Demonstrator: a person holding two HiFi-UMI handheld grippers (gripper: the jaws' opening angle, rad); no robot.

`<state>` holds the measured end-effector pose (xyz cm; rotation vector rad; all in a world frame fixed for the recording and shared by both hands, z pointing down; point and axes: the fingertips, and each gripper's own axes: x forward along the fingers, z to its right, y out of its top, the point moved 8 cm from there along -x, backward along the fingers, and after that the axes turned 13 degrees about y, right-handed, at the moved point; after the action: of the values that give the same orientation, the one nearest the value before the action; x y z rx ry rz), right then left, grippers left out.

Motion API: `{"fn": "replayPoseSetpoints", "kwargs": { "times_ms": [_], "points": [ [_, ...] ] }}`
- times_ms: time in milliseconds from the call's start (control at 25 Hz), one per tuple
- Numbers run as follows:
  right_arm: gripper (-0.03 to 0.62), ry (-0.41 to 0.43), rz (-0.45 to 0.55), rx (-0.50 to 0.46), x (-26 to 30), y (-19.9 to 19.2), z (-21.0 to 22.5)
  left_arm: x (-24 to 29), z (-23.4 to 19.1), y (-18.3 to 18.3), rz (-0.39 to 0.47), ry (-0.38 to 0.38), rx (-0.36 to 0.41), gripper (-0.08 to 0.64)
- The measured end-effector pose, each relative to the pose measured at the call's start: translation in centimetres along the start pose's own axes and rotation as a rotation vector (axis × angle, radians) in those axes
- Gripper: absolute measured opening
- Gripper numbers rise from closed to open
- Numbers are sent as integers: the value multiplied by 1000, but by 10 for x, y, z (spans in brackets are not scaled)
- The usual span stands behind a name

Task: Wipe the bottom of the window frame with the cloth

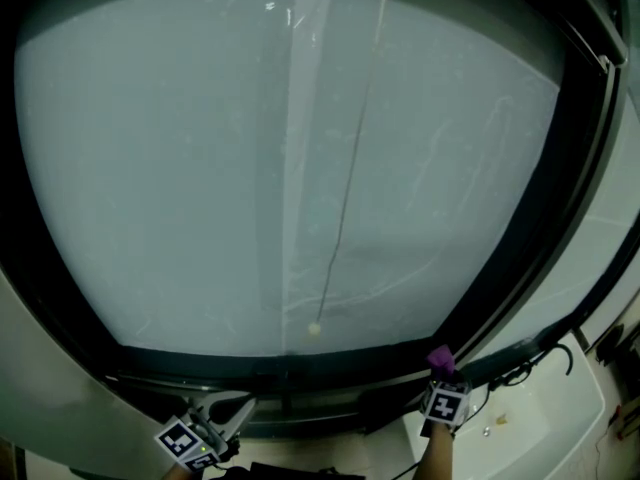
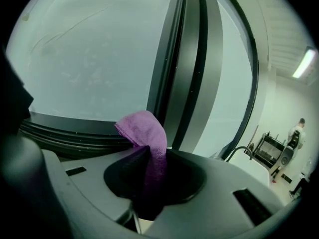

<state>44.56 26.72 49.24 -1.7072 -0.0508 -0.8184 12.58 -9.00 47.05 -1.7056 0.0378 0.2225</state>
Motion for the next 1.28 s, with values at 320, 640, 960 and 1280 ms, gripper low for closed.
{"fn": "replayPoseSetpoints", "kwargs": {
  "times_ms": [320, 640, 960, 1280],
  "points": [
    [86, -31, -39, -2, -34, -37, 8, 0, 7, -2, -29, -42, -2, -5],
    [86, 6, 133, 87, -101, -64, 4, 26, 15, 12, -7, -142, 3, -5],
    [84, 16, 353, 146, -177, -77, -16, 36, 20, 17, 29, -203, -35, -5],
    [81, 24, 413, 169, -203, -96, -27, 36, 22, 18, 40, -192, -46, -5]
  ]
}}
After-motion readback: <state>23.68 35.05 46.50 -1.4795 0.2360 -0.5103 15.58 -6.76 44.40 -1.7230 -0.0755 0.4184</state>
